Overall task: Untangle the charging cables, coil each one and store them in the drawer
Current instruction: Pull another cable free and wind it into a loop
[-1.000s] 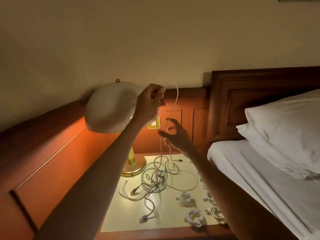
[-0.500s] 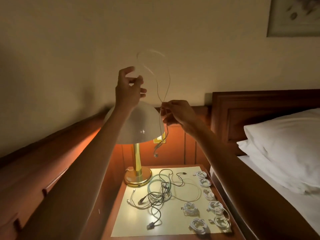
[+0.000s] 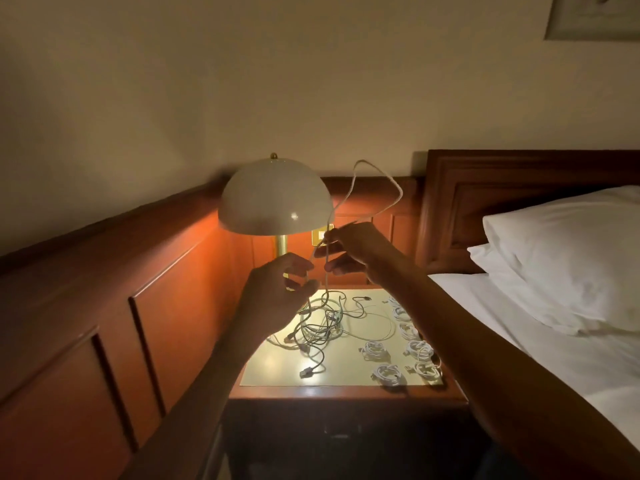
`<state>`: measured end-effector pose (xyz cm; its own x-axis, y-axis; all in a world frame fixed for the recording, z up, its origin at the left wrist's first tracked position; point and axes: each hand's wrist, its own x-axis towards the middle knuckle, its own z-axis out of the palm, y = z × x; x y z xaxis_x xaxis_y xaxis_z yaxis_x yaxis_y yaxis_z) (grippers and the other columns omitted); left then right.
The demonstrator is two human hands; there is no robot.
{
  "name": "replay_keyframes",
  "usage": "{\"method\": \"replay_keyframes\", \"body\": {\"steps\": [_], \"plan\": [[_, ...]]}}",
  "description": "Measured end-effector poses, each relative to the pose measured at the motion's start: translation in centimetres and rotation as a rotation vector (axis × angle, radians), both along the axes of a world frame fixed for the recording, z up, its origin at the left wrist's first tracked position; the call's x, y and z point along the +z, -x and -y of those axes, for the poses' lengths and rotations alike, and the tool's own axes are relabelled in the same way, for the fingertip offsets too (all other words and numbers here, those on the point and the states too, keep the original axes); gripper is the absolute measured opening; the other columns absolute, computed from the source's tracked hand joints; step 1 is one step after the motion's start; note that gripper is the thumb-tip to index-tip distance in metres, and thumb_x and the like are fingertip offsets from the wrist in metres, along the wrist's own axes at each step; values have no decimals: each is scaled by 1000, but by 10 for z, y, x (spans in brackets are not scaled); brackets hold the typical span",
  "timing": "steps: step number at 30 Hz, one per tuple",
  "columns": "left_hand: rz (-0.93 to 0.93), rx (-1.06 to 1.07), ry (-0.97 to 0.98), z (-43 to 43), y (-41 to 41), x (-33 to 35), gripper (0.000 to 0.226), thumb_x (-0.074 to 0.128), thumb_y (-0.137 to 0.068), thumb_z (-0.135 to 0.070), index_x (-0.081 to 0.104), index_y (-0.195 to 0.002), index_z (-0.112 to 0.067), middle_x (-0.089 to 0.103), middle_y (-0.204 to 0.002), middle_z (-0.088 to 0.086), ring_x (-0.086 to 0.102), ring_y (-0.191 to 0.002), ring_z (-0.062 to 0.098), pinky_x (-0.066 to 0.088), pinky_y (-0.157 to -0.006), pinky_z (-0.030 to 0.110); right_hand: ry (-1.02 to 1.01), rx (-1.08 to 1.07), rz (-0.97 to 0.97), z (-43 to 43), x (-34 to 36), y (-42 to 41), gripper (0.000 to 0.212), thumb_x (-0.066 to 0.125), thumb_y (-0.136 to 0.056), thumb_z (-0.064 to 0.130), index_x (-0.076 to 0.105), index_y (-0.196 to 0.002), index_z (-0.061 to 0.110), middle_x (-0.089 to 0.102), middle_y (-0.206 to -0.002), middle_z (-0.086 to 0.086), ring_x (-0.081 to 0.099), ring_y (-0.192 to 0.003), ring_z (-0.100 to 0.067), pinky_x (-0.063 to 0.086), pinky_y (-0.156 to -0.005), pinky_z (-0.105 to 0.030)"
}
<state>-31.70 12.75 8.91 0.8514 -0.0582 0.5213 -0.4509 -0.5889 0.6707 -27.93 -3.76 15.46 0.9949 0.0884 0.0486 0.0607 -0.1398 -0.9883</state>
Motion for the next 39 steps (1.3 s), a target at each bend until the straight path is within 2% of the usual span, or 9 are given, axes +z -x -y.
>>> {"method": "replay_keyframes", "body": {"steps": [5, 11, 17, 21, 23, 25, 28, 33, 39], "plan": [[-197, -152, 244, -11, -16, -19, 12, 66, -93, -16, 64, -103, -21, 75, -90, -2, 72, -78, 13, 52, -75, 30, -7, -3, 17, 4, -4, 10, 24, 52, -99, 10, 64, -112, -6, 76, -88, -14, 67, -53, -22, 55, -49, -26], [-32, -53, 363, -50, -40, 11, 16, 53, -101, -15, 69, -101, -15, 61, -85, -2, 59, -53, 4, 52, -59, 24, 301, 81, 154, 25, -47, 16, 19, 56, -101, 17, 71, -107, 7, 73, -77, -5, 60, -48, -14, 49, -44, -22], [195, 233, 172, -75, -66, 41, 20, 51, -99, -21, 72, -99, -19, 62, -87, -5, 58, -84, 13, 38, -71, 25, 644, 291, 97, 41, -104, 16, 19, 62, -98, 22, 72, -107, 8, 75, -85, -9, 70, -56, -19, 54, -47, -25], [159, 91, -37, -54, -61, 46, 16, 56, -98, -21, 71, -93, -25, 63, -74, -13, 58, -68, -10, 38, -65, 10, 1066, 100, 291, 40, -89, 23, 26, 65, -95, 34, 72, -94, 9, 71, -77, -2, 68, -60, -14, 56, -63, -27], [148, 15, -126, -42, -55, 46, 17, 56, -98, -22, 73, -94, -24, 65, -73, -12, 59, -69, -6, 40, -68, 16, 988, -105, 517, 33, -66, 28, 26, 66, -93, 41, 67, -84, 17, 61, -69, 11, 58, -60, -3, 45, -66, -22], [135, -98, -179, -29, -45, 51, 19, 55, -99, -24, 74, -96, -23, 67, -75, -7, 60, -72, 0, 43, -73, 23, 782, -190, 687, 23, -46, 28, 28, 68, -90, 47, 66, -104, 23, 59, -87, 13, 56, -72, -2, 39, -66, -21], [123, -220, -150, -15, -31, 62, 21, 53, -101, -24, 73, -100, -18, 64, -75, -7, 56, -68, -1, 43, -68, 21, 614, 116, 581, 8, -30, 22, 35, 57, -100, 34, 63, -128, 13, 68, -103, 0, 62, -88, -13, 48, -77, -26], [-73, -327, 5, -41, -17, 61, 23, 49, -102, -18, 69, -100, -5, 51, -65, -2, 47, -56, 9, 39, -53, 17, 223, 250, 437, 20, -11, 14, 32, 45, -106, 22, 70, -106, 3, 42, -51, 2, 55, -48, -17, 58, -57, -31], [-284, -319, -124, -78, -27, 7, 36, 40, -106, -29, 60, -87, -7, 54, -72, 9, 58, -69, 26, 52, -76, 40, 519, 113, 365, 37, -13, 3, 23, 52, -103, 18, 66, -120, 10, 63, -62, 3, 64, -53, -14, 61, -59, -35]]}}
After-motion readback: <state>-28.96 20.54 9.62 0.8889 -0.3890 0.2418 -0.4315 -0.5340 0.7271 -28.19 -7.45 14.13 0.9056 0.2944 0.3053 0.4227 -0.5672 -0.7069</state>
